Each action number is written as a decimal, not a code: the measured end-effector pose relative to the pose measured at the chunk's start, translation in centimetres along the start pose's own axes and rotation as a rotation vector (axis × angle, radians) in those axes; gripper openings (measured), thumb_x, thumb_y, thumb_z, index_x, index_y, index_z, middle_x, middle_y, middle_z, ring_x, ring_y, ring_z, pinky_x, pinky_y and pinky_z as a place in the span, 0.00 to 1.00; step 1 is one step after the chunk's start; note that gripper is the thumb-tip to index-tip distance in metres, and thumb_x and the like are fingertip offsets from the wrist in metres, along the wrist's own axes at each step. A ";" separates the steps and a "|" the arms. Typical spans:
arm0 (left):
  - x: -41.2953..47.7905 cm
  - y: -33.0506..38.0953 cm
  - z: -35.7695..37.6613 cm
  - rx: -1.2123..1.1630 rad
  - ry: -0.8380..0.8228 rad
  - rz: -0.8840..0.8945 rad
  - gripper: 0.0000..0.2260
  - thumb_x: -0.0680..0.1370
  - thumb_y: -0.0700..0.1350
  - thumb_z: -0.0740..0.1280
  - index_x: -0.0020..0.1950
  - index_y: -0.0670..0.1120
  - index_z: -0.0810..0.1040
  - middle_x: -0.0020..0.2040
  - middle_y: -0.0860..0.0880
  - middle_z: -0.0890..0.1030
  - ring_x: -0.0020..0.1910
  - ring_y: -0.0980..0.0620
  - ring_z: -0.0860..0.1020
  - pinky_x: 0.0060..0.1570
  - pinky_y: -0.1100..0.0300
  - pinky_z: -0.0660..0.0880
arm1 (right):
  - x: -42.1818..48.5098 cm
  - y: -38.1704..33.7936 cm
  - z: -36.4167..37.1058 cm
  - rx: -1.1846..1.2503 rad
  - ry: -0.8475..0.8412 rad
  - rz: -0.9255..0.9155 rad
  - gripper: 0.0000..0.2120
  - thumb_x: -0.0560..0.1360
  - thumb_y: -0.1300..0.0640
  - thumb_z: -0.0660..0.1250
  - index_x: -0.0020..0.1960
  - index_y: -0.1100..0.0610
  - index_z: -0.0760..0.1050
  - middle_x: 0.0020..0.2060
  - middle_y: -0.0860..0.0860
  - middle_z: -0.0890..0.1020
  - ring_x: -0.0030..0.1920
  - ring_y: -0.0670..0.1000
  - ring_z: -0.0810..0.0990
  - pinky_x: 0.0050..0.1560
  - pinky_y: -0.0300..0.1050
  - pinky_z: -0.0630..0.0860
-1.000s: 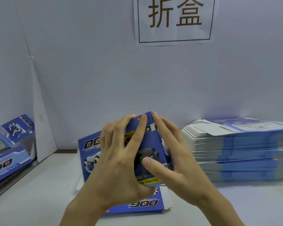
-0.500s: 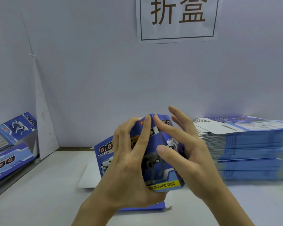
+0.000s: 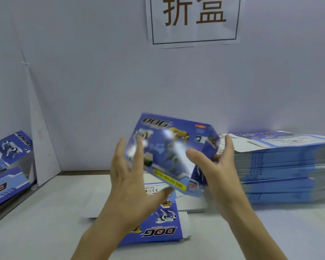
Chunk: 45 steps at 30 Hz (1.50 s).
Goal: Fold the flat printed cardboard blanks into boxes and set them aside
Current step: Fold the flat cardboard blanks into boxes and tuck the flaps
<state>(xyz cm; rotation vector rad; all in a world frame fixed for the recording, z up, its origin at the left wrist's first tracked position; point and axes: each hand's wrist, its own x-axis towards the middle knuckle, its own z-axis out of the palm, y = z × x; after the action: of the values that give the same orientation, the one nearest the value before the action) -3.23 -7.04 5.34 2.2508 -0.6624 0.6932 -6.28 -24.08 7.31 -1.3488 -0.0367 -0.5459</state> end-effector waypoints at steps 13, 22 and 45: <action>1.5 -2.5 -2.2 -1.075 0.078 -0.276 0.39 0.60 0.44 0.79 0.67 0.55 0.67 0.54 0.49 0.83 0.50 0.45 0.84 0.42 0.55 0.82 | 1.2 0.7 -1.9 -0.016 -0.157 0.168 0.40 0.60 0.52 0.70 0.72 0.46 0.65 0.62 0.52 0.78 0.59 0.51 0.78 0.53 0.42 0.77; 0.8 -3.2 -1.8 -0.498 -0.307 -0.301 0.40 0.68 0.50 0.78 0.70 0.70 0.58 0.68 0.58 0.72 0.60 0.61 0.77 0.55 0.65 0.76 | 0.7 1.1 -0.9 -0.202 -0.098 -0.044 0.10 0.79 0.52 0.64 0.48 0.59 0.78 0.44 0.55 0.85 0.45 0.53 0.83 0.48 0.46 0.80; 1.8 -3.7 -2.4 -0.683 -0.168 -0.631 0.14 0.77 0.57 0.62 0.50 0.48 0.81 0.43 0.48 0.85 0.44 0.49 0.83 0.41 0.60 0.79 | 1.9 3.7 -2.5 0.112 -0.094 0.318 0.07 0.80 0.58 0.63 0.52 0.55 0.79 0.42 0.52 0.85 0.38 0.47 0.85 0.34 0.40 0.80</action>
<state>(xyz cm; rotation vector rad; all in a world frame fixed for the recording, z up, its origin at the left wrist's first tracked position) -0.30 -3.43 6.37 1.7208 -0.1797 -0.0457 -3.86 -26.61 3.99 -1.2399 0.0693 -0.2094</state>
